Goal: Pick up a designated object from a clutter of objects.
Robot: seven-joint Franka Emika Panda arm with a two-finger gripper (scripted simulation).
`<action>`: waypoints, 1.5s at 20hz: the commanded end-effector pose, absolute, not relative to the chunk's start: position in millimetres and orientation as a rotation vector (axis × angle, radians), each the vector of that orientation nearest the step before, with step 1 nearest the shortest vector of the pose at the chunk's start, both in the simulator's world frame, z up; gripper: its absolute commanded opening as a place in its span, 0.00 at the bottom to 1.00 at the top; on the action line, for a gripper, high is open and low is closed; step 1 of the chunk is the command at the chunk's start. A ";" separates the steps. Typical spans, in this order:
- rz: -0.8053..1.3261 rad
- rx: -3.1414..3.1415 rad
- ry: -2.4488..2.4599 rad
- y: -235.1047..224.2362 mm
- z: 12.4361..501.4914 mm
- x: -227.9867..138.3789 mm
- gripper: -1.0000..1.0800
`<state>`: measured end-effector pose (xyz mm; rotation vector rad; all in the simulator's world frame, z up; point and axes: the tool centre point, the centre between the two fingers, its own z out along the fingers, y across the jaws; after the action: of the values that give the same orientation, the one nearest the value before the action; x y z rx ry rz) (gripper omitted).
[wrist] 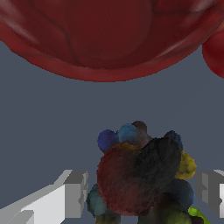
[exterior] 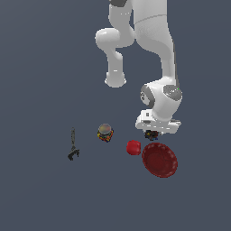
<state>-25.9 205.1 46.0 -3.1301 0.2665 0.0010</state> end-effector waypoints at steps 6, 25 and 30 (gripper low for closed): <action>-0.001 -3.130 0.267 191.7 81.2 -23.4 0.00; 0.001 -3.127 0.266 120.9 270.4 -10.6 0.00; 0.001 -3.128 0.267 102.9 318.0 -5.9 0.00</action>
<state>-6.9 108.2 303.5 -3.1275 0.2679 0.0006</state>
